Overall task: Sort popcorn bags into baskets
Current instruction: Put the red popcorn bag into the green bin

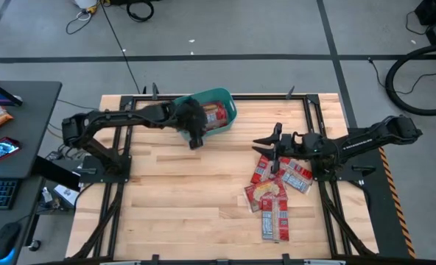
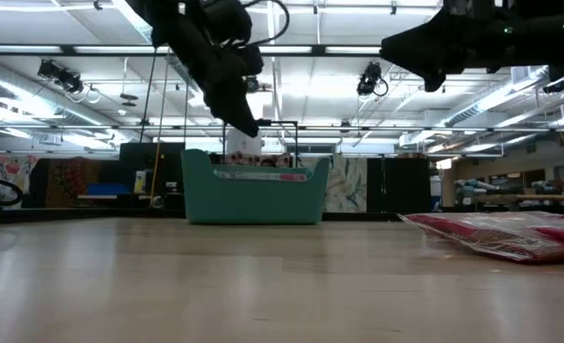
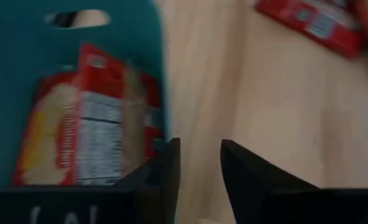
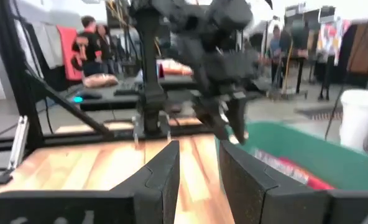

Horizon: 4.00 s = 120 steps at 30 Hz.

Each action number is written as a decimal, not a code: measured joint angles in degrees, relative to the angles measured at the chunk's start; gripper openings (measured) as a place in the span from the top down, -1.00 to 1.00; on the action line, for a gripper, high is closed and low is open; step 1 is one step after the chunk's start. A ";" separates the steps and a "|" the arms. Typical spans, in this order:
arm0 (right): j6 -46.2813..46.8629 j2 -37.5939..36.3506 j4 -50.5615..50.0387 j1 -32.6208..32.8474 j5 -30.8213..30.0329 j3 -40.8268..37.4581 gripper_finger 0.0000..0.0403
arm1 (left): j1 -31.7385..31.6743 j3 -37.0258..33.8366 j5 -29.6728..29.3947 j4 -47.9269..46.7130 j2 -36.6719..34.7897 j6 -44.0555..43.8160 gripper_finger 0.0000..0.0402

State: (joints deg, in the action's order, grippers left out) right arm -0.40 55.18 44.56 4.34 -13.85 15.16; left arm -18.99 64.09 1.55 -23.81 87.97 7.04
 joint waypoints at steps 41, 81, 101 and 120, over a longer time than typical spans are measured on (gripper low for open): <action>11.84 37.82 -84.54 4.05 18.51 47.87 0.23 | 11.38 -37.72 -6.11 38.64 -35.50 -3.33 0.63; 3.13 55.28 -97.42 4.25 19.13 56.41 0.96 | 23.48 -53.37 5.29 36.54 -55.74 -9.43 0.63; -4.59 55.28 -104.69 2.64 -9.54 76.73 0.98 | 23.46 -53.29 -15.35 32.58 -55.72 -13.74 0.62; 9.19 55.21 -104.54 2.09 12.82 70.58 0.32 | 23.48 -53.29 -15.48 30.22 -55.72 -14.37 0.62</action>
State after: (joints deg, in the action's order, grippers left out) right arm 8.79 110.39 -59.98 6.42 -1.03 85.74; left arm 4.49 10.80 -13.93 6.42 32.25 -7.33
